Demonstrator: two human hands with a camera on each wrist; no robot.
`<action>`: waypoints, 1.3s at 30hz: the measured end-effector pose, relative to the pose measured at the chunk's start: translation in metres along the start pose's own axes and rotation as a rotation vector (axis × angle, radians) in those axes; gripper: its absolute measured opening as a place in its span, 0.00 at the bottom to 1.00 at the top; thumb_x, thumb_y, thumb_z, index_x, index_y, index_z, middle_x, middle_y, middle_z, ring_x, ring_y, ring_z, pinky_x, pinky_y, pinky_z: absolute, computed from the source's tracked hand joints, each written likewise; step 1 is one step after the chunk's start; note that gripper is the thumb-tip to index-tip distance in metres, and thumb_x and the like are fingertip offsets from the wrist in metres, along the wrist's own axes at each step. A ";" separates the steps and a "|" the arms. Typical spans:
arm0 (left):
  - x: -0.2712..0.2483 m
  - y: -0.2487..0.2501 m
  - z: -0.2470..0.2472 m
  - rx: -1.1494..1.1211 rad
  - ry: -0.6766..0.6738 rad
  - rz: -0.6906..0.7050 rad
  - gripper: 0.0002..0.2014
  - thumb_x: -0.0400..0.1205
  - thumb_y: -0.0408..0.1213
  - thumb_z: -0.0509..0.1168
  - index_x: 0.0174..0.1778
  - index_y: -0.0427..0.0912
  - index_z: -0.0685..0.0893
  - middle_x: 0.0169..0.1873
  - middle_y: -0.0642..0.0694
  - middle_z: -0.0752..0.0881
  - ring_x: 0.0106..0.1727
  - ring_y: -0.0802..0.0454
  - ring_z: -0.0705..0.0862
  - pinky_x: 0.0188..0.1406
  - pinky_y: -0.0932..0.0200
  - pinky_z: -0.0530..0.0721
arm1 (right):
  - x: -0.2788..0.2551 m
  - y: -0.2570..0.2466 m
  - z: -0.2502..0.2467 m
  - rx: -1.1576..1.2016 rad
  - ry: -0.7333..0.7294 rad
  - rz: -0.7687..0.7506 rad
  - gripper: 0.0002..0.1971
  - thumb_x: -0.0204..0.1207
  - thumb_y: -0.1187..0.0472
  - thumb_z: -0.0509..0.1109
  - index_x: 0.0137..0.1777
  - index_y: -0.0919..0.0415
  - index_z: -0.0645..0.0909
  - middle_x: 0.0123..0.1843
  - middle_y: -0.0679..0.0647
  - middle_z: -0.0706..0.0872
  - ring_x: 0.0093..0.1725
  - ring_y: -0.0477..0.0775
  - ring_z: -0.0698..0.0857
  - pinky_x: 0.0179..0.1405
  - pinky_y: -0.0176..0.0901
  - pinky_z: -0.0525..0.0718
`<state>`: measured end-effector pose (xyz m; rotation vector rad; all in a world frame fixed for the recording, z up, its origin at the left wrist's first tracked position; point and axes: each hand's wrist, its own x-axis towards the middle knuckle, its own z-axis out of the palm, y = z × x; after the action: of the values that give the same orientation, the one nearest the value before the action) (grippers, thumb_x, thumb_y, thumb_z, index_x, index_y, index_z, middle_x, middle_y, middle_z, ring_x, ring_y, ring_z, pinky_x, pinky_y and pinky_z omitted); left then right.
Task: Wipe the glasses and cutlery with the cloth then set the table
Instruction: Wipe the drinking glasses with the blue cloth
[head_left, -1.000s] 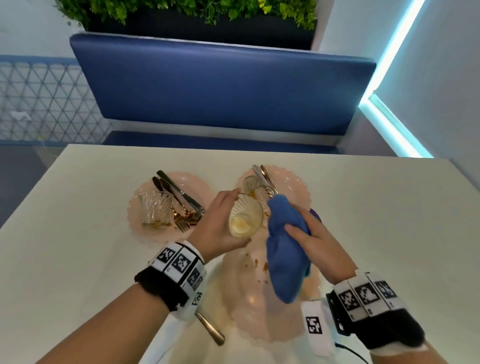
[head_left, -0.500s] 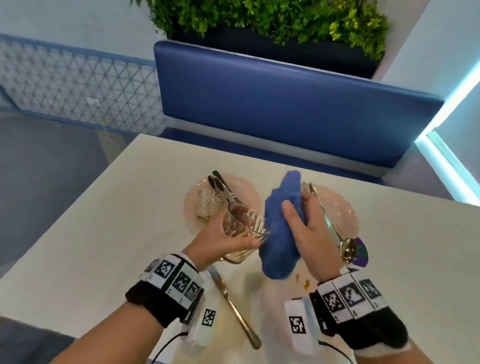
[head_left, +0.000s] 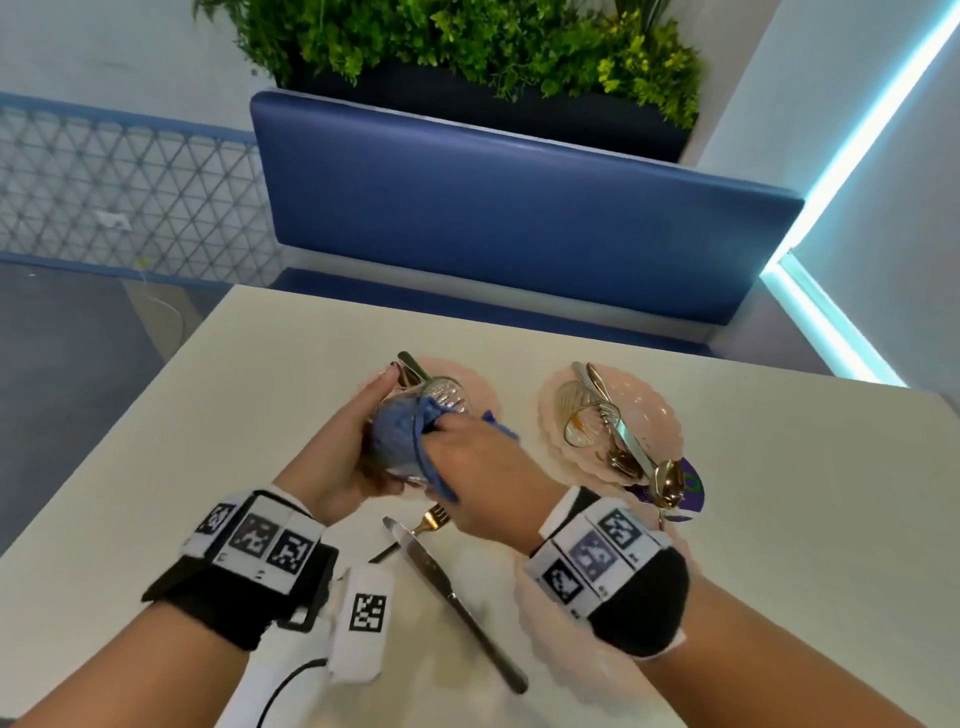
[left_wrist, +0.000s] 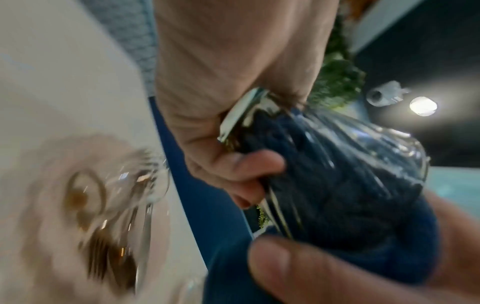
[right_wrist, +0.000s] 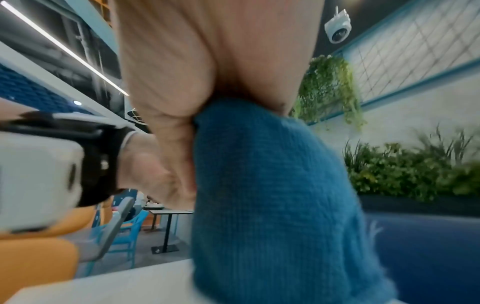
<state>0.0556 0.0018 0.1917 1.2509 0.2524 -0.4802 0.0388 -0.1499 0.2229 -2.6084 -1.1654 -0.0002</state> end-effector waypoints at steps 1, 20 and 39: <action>0.004 0.005 0.001 0.064 0.043 0.030 0.25 0.80 0.60 0.54 0.61 0.47 0.83 0.42 0.46 0.90 0.40 0.50 0.84 0.33 0.59 0.76 | 0.004 -0.003 0.003 0.013 -0.058 0.019 0.14 0.72 0.69 0.68 0.57 0.70 0.80 0.58 0.63 0.84 0.61 0.60 0.78 0.62 0.45 0.73; 0.025 0.029 -0.018 0.120 0.220 0.184 0.18 0.80 0.58 0.57 0.37 0.47 0.78 0.24 0.49 0.78 0.22 0.56 0.70 0.19 0.69 0.63 | 0.052 0.008 -0.004 0.559 -0.079 0.261 0.07 0.74 0.69 0.70 0.50 0.65 0.76 0.45 0.57 0.83 0.44 0.53 0.82 0.45 0.32 0.79; 0.008 0.042 -0.031 0.349 0.056 -0.028 0.21 0.83 0.60 0.50 0.46 0.48 0.79 0.40 0.45 0.82 0.38 0.49 0.82 0.40 0.55 0.85 | 0.053 0.009 -0.017 0.583 -0.004 0.187 0.13 0.76 0.61 0.71 0.56 0.68 0.82 0.49 0.55 0.86 0.46 0.49 0.84 0.54 0.36 0.82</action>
<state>0.0853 0.0398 0.2143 1.6048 0.2401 -0.5281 0.0829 -0.1215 0.2430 -2.1775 -0.7667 0.3313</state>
